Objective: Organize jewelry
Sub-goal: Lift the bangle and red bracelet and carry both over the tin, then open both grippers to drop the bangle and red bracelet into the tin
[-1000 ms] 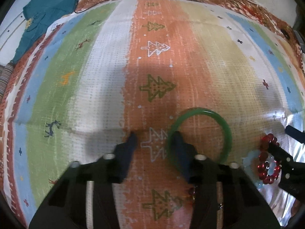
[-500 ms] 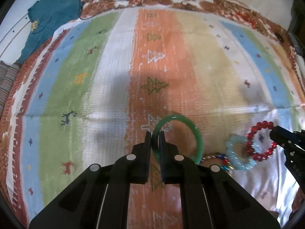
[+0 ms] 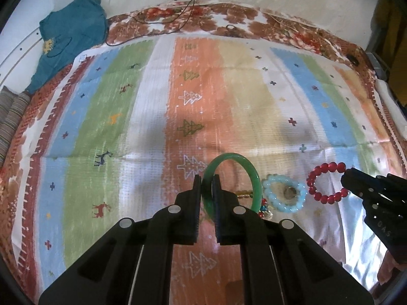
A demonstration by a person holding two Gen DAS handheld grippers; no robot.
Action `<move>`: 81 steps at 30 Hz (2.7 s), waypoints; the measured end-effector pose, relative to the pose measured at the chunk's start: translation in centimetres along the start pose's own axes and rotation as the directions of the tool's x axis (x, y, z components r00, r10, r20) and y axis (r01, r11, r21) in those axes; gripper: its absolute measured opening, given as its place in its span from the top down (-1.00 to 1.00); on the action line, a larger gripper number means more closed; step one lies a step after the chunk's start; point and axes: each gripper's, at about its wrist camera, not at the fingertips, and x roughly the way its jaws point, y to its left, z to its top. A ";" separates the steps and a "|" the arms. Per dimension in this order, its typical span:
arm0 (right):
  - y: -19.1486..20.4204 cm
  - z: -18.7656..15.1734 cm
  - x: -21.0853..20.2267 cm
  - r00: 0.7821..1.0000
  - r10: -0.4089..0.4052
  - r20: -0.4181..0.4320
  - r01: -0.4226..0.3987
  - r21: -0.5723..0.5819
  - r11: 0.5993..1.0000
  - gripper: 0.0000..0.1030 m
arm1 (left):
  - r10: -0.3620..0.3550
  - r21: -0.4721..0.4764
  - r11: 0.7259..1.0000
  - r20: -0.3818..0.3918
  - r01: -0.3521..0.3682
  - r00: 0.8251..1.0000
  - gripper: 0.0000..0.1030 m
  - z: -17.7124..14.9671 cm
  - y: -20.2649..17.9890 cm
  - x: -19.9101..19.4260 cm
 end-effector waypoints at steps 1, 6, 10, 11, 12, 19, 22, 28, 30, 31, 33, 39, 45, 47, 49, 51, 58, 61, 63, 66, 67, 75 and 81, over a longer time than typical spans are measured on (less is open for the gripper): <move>0.0 -0.2 -0.2 1.000 0.002 0.001 -0.002 0.002 1.000 0.72 | -0.001 0.001 1.000 0.002 0.001 1.000 0.84 -0.1 -0.1 -0.2; 0.0 -0.8 -1.4 1.000 0.007 0.014 -0.007 0.001 1.000 0.72 | -0.008 0.022 1.000 0.010 0.008 1.000 0.84 -0.6 -0.9 -1.7; 0.1 -1.1 -2.6 0.999 0.010 0.037 -0.010 0.003 1.000 0.72 | -0.021 0.022 1.000 0.021 0.021 1.000 0.84 -0.8 -1.3 -2.7; 0.1 -1.2 -2.8 0.999 0.010 0.046 -0.011 0.006 1.000 0.72 | -0.026 0.028 0.999 0.023 0.025 0.999 0.84 -0.8 -1.4 -3.0; 0.1 -1.2 -3.2 0.998 0.021 0.059 -0.021 0.009 1.000 0.72 | -0.028 0.034 0.999 0.025 0.027 0.999 0.84 -0.9 -1.6 -3.2; -0.1 -1.5 -4.2 0.996 0.033 0.087 -0.035 0.022 0.999 0.72 | -0.024 0.058 0.998 0.016 0.023 1.000 0.84 -1.6 -1.7 -4.2; 0.3 -1.7 -5.1 0.994 0.027 0.106 -0.028 0.008 1.000 0.72 | -0.040 0.060 0.997 0.025 0.038 0.999 0.84 -2.0 -1.9 -5.2; 1.1 -2.4 -7.2 0.989 0.039 0.141 -0.038 -0.015 0.999 0.72 | -0.076 0.068 0.995 0.059 0.072 0.995 0.84 -3.0 -2.5 -7.8; 1.5 -2.7 -7.9 0.987 0.049 0.152 -0.046 -0.022 0.999 0.72 | -0.084 0.072 0.994 0.069 0.079 0.994 0.84 -3.4 -2.6 -8.5; 1.8 -2.8 -8.3 0.986 0.052 0.158 -0.048 -0.026 0.998 0.72 | -0.087 0.074 0.994 0.073 0.081 0.994 0.84 -3.6 -2.7 -8.8; 2.1 -3.1 -8.8 0.984 0.055 0.167 -0.050 -0.035 0.998 0.72 | -0.088 0.079 0.994 0.084 0.081 0.993 0.84 -4.1 -2.9 -9.7; 3.4 -4.7 -10.9 0.979 0.078 0.186 -0.066 -0.070 0.995 0.72 | -0.101 0.095 0.991 0.103 0.091 0.990 0.84 -5.7 -3.0 -11.6; 4.0 -6.2 -12.2 0.977 0.093 0.194 -0.078 -0.084 0.993 0.72 | -0.115 0.109 0.989 0.125 0.102 0.985 0.84 -7.1 -3.2 -13.3; 4.3 -6.8 -12.5 0.977 0.097 0.192 -0.081 -0.091 0.993 0.72 | -0.119 0.113 0.988 0.133 0.104 0.984 0.84 -7.5 -3.2 -13.8; 4.5 -7.4 -12.8 0.977 0.099 0.191 -0.081 -0.096 0.992 0.72 | -0.129 0.112 0.987 0.137 0.115 0.982 0.84 -7.8 -3.1 -14.2; 4.6 -7.8 -13.1 0.975 0.099 0.198 -0.082 -0.093 0.992 0.72 | -0.143 0.112 0.985 0.140 0.128 0.980 0.84 -8.1 -3.2 -14.6; 5.1 -8.8 -14.0 0.970 0.116 0.212 -0.097 -0.095 0.991 0.72 | -0.152 0.132 0.982 0.145 0.133 0.978 0.84 -9.5 -3.7 -15.4; 5.3 -9.1 -14.2 0.969 0.129 0.209 -0.110 -0.100 0.989 0.72 | -0.165 0.139 0.980 0.143 0.145 0.976 0.83 -10.0 -3.9 -15.6; 5.3 -9.2 -14.2 0.969 0.141 0.202 -0.123 -0.099 0.987 0.72 | -0.182 0.130 0.978 0.144 0.164 0.973 0.83 -10.2 -3.9 -15.8; 5.5 -9.5 -14.1 0.970 0.148 0.192 -0.130 -0.100 0.986 0.72 | -0.210 0.124 0.973 0.121 0.195 0.970 0.83 -10.5 -3.8 -15.6; 5.5 -9.6 -14.0 0.971 0.153 0.186 -0.136 -0.101 0.985 0.72 | -0.216 0.129 0.971 0.114 0.201 0.970 0.83 -10.6 -3.9 -15.6; 4.7 -9.6 -13.7 0.977 0.140 0.160 -0.131 -0.069 0.989 0.09 | -0.183 0.063 0.982 0.098 0.177 0.978 0.37 -10.5 -2.8 -14.9; 4.0 -9.3 -12.9 0.983 0.108 0.146 -0.104 -0.040 0.994 0.09 | -0.155 0.022 0.988 0.098 0.154 0.983 0.19 -10.0 -1.4 -14.5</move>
